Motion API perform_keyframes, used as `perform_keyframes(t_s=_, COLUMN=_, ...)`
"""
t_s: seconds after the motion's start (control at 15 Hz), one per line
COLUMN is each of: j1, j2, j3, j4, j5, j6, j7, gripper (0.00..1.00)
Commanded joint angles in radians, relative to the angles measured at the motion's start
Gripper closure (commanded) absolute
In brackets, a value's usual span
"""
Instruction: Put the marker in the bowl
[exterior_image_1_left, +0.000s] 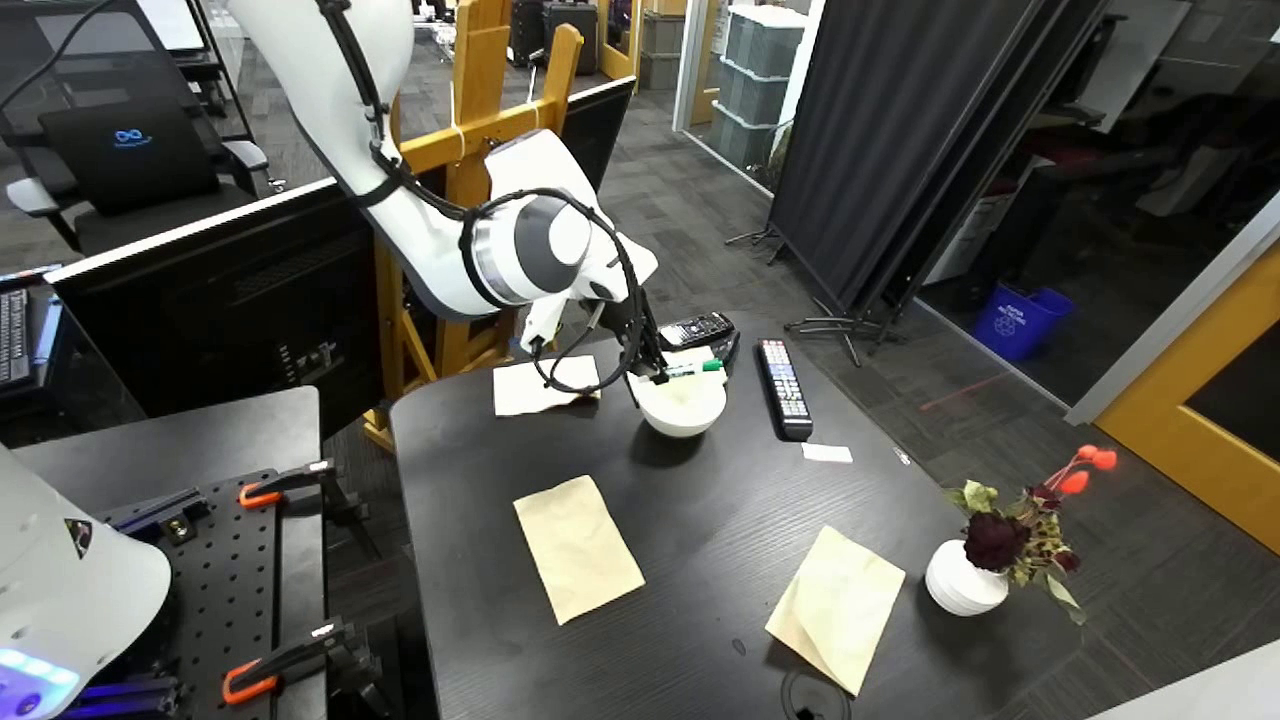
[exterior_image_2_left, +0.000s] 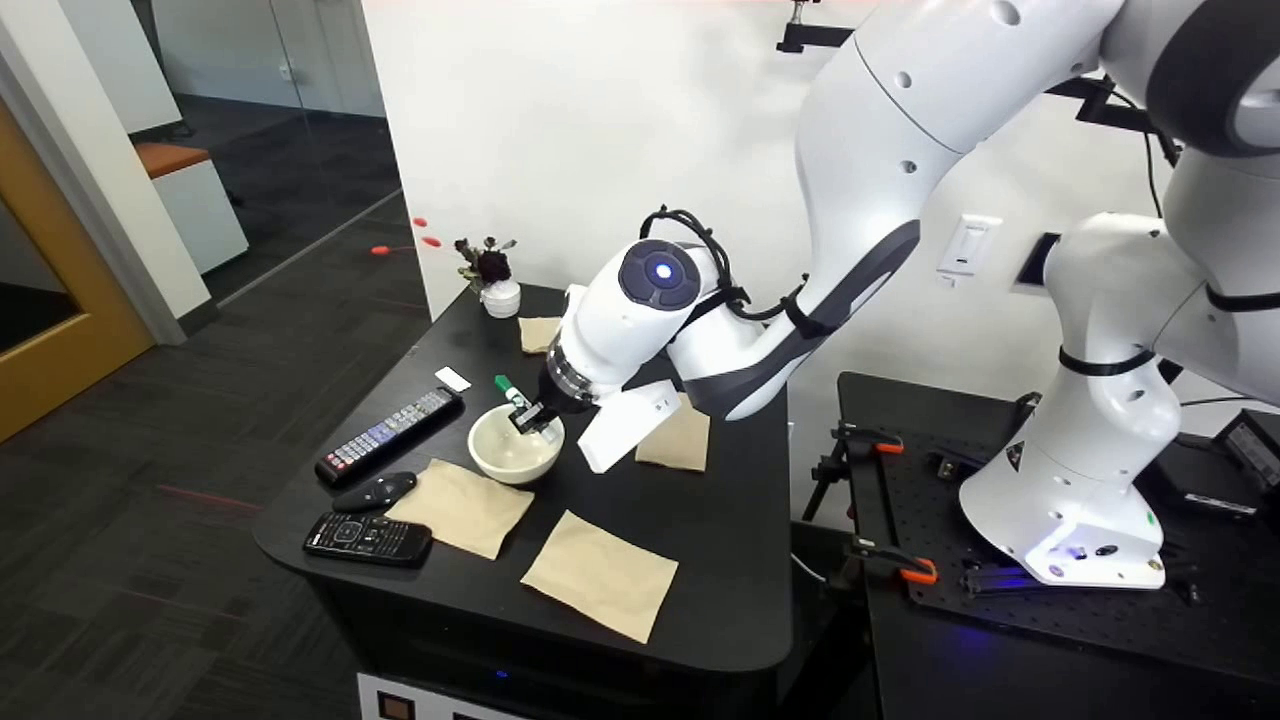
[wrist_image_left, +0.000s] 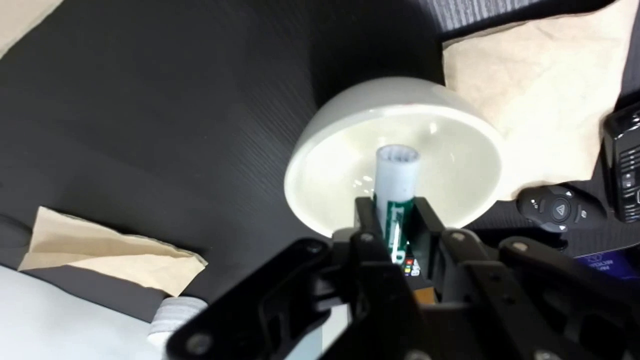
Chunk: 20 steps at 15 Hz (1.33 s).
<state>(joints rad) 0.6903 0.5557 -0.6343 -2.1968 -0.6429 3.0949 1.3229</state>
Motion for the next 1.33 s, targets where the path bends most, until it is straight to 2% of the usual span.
perform_keyframes(t_s=0.0, j1=0.011, j2=0.046, j3=-0.025, j4=0.031, j5=0.002, j6=0.029, j7=0.025, gripper=0.47)
perform_keyframes(t_s=0.4, j1=0.009, j2=-0.019, j3=-0.053, j4=-0.01, j5=-0.004, j6=0.026, j7=0.013, gripper=0.01)
perform_keyframes(t_s=0.53, j1=0.013, j2=-0.053, j3=-0.074, j4=-0.031, j5=-0.009, j6=0.025, j7=0.008, gripper=0.0)
perform_keyframes(t_s=0.87, j1=-0.039, j2=-0.183, j3=-0.042, j4=-0.114, j5=-0.021, j6=0.009, j7=-0.063, gripper=0.0)
perform_keyframes(t_s=1.27, j1=-0.066, j2=-0.29, j3=-0.013, j4=-0.195, j5=-0.008, j6=-0.002, j7=-0.147, gripper=0.0)
